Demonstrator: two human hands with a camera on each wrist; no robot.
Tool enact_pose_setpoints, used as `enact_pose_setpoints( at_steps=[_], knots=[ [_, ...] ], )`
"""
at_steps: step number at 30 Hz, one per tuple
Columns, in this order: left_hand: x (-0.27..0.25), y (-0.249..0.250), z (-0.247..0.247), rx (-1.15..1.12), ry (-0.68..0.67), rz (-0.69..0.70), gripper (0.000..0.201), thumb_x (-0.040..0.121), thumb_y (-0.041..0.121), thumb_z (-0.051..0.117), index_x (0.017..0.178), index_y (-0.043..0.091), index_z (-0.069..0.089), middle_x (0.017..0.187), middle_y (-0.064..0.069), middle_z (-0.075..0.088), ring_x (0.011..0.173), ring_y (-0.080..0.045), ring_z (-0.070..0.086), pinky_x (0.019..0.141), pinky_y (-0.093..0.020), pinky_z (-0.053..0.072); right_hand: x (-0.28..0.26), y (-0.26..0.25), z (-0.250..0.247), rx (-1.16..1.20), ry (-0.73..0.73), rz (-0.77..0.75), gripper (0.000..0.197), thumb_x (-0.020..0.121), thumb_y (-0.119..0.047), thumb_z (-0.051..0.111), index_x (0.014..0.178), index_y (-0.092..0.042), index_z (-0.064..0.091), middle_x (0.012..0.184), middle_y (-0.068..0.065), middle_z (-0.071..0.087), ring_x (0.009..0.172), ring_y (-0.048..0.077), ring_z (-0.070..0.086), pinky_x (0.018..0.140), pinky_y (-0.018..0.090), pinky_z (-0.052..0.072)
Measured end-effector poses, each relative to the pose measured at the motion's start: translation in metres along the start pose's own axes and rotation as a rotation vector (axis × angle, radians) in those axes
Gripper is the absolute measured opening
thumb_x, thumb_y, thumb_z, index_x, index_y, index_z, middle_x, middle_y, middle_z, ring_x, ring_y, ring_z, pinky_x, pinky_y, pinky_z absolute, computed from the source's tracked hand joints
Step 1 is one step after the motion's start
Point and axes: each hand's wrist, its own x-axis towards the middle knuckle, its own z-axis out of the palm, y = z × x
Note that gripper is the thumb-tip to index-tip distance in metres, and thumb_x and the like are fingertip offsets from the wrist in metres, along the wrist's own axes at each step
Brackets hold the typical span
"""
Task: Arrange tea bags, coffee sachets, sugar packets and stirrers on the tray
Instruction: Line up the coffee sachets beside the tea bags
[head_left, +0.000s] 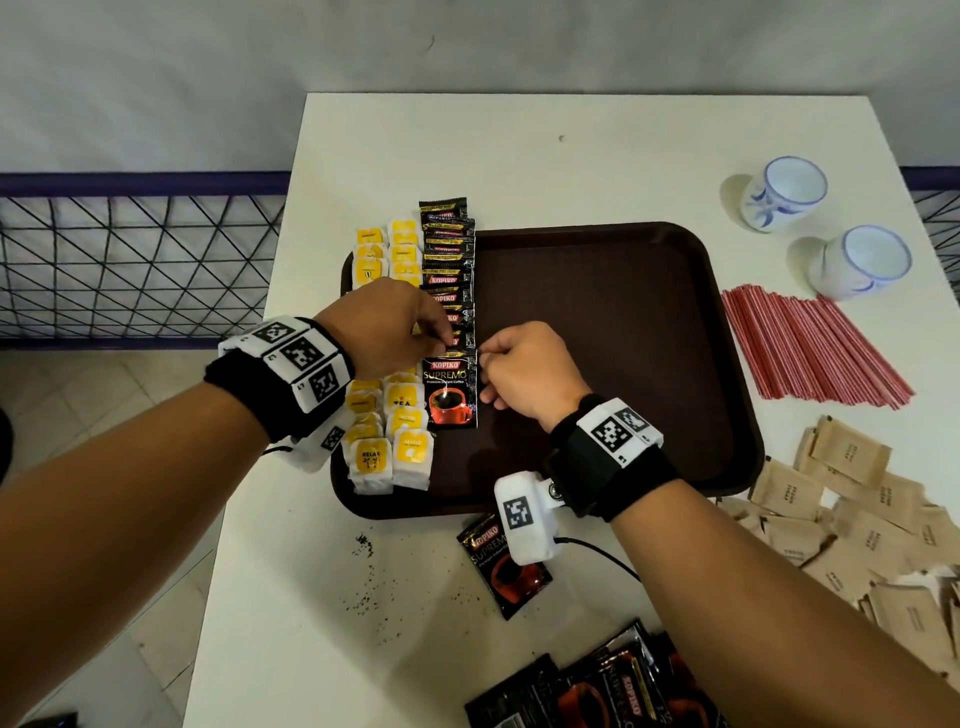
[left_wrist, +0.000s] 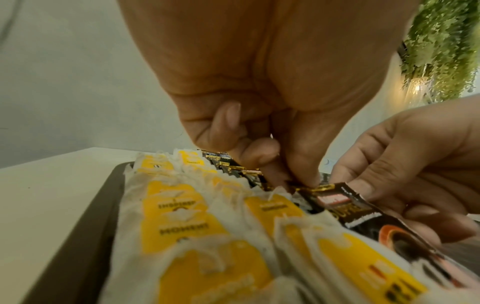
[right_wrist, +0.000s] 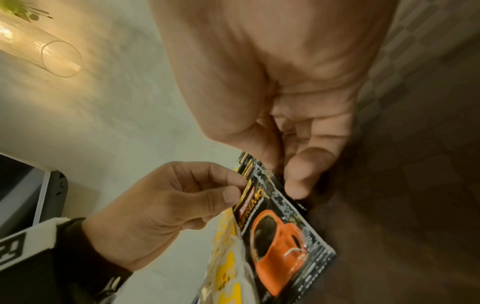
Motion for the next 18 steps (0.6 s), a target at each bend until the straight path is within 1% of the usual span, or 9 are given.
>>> enact_pose_setpoints(
  at_steps=[2, 4, 6, 9, 11, 12, 13, 15, 18],
  knots=[
    [-0.001, -0.001, 0.0, 0.01, 0.013, 0.009, 0.015, 0.087, 0.018, 0.071, 0.098, 0.027, 0.076, 0.094, 0.012, 0.069, 0.069, 0.011, 0.051, 0.063, -0.004, 0.032, 0.001, 0.0, 0.001, -0.019, -0.005, -0.009, 0.023, 0.091, -0.008, 0.051, 0.08, -0.022, 0.065, 0.074, 0.015, 0.073, 0.062, 0.024, 0.073, 0.053, 0.03, 0.056],
    [-0.001, -0.002, 0.0, 0.024, 0.021, 0.022, 0.015, 0.086, 0.018, 0.071, 0.097, 0.026, 0.076, 0.094, 0.011, 0.069, 0.07, 0.01, 0.051, 0.063, -0.004, 0.032, 0.001, 0.0, 0.001, -0.035, -0.006, -0.016, 0.024, 0.091, -0.008, 0.051, 0.079, -0.024, 0.065, 0.075, 0.014, 0.073, 0.061, 0.022, 0.073, 0.054, 0.03, 0.057],
    [-0.001, -0.003, 0.001, 0.029, 0.035, 0.034, 0.014, 0.086, 0.018, 0.071, 0.096, 0.026, 0.076, 0.096, 0.01, 0.069, 0.072, 0.009, 0.051, 0.064, -0.007, 0.033, 0.0, 0.0, -0.001, -0.051, 0.0, -0.013, 0.025, 0.091, -0.01, 0.052, 0.077, -0.026, 0.064, 0.075, 0.011, 0.074, 0.06, 0.019, 0.073, 0.055, 0.03, 0.057],
    [-0.005, -0.002, -0.001, 0.034, 0.087, 0.063, 0.011, 0.086, 0.021, 0.071, 0.094, 0.027, 0.075, 0.096, 0.01, 0.067, 0.071, 0.01, 0.05, 0.064, -0.013, 0.035, -0.007, 0.0, -0.01, -0.047, 0.029, -0.005, 0.022, 0.091, -0.012, 0.053, 0.077, -0.024, 0.066, 0.074, 0.008, 0.074, 0.058, 0.016, 0.072, 0.053, 0.027, 0.052],
    [-0.014, 0.008, -0.001, 0.017, 0.108, 0.112, 0.009, 0.086, 0.025, 0.071, 0.093, 0.028, 0.075, 0.09, 0.015, 0.064, 0.071, 0.01, 0.052, 0.065, -0.015, 0.038, -0.019, 0.004, -0.022, -0.037, 0.053, -0.006, 0.019, 0.09, -0.014, 0.056, 0.078, -0.022, 0.068, 0.073, 0.004, 0.073, 0.058, 0.015, 0.072, 0.051, 0.024, 0.049],
    [-0.021, 0.016, 0.0, 0.004, 0.096, 0.14, 0.008, 0.085, 0.027, 0.071, 0.092, 0.028, 0.075, 0.088, 0.017, 0.063, 0.073, 0.008, 0.054, 0.066, -0.017, 0.041, -0.027, 0.007, -0.029, -0.03, 0.06, -0.008, 0.017, 0.09, -0.014, 0.058, 0.079, -0.021, 0.069, 0.073, 0.002, 0.073, 0.058, 0.014, 0.071, 0.051, 0.022, 0.047],
    [-0.029, 0.025, 0.005, -0.001, 0.063, 0.165, 0.008, 0.085, 0.03, 0.071, 0.092, 0.03, 0.074, 0.086, 0.018, 0.062, 0.075, 0.005, 0.057, 0.068, -0.02, 0.045, -0.037, 0.012, -0.037, -0.026, 0.062, -0.009, 0.016, 0.09, -0.015, 0.06, 0.08, -0.02, 0.07, 0.073, 0.001, 0.072, 0.057, 0.014, 0.07, 0.05, 0.02, 0.045],
    [-0.045, 0.043, 0.02, 0.054, -0.056, 0.2, 0.012, 0.085, 0.037, 0.07, 0.096, 0.033, 0.071, 0.086, 0.018, 0.061, 0.079, 0.0, 0.06, 0.071, -0.027, 0.05, -0.063, 0.024, -0.053, -0.032, 0.06, -0.006, 0.012, 0.091, -0.018, 0.065, 0.081, -0.019, 0.071, 0.072, 0.0, 0.072, 0.056, 0.013, 0.069, 0.048, 0.017, 0.042],
    [-0.067, 0.061, 0.049, 0.183, -0.252, 0.281, 0.028, 0.083, 0.047, 0.067, 0.109, 0.037, 0.065, 0.098, 0.016, 0.054, 0.089, -0.005, 0.056, 0.074, -0.032, 0.052, -0.111, 0.045, -0.077, -0.108, 0.047, 0.017, 0.009, 0.089, -0.026, 0.07, 0.083, -0.021, 0.074, 0.072, -0.001, 0.072, 0.057, 0.012, 0.069, 0.052, 0.019, 0.043]
  ],
)
